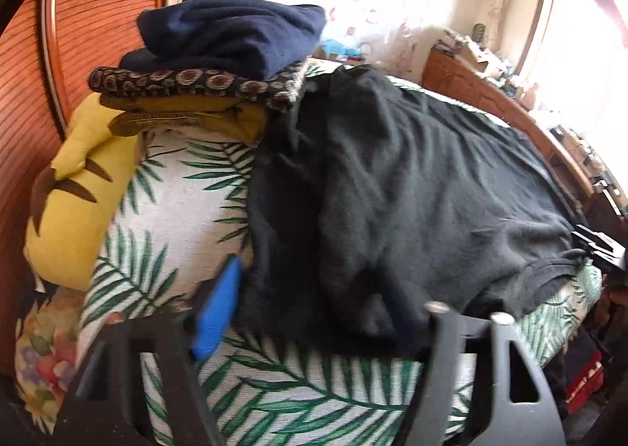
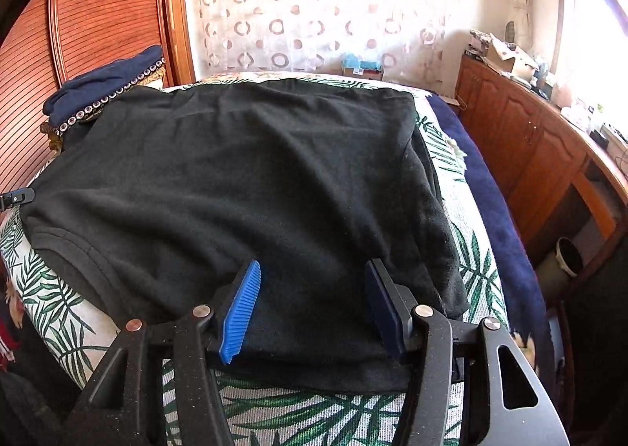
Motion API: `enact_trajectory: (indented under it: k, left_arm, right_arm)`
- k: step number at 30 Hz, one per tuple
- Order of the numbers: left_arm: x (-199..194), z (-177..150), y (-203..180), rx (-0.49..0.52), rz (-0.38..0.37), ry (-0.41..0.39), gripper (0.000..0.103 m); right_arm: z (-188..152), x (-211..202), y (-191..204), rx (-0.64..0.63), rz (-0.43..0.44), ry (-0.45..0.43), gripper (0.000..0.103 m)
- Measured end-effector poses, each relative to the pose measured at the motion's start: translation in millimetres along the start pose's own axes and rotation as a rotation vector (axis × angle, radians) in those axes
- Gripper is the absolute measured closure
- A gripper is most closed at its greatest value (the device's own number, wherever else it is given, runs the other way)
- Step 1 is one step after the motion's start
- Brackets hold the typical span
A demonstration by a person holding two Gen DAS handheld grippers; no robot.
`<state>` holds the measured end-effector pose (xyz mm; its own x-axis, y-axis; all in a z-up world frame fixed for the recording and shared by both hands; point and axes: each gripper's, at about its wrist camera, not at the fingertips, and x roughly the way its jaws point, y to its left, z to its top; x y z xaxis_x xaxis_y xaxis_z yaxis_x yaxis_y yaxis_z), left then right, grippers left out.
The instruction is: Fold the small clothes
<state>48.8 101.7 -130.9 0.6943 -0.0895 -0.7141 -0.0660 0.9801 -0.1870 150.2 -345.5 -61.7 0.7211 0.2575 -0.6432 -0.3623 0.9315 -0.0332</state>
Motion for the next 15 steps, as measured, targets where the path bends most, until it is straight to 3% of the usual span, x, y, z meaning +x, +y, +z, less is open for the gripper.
enact_trajectory:
  k: [3,5,10,15]
  left_arm:
    - [2,2,-6,0.009,-0.032,0.015,0.066]
    - [5,4,-10,0.014,-0.051,0.026,0.085]
    - [-4,16,-36,0.040,-0.130,-0.015,0.090]
    - [-22,46,-90,0.113,-0.241,-0.087,0.090]
  right_arm:
    - [-1,0,1,-0.001,0.001,-0.005,0.044]
    - [-3,-1,0,-0.003,0.003,-0.007,0.044]
    - [-5,-6,-5,0.003,0.017,-0.006,0.044]
    - [-1,-14,-21,0.062,0.035,-0.004,0.044]
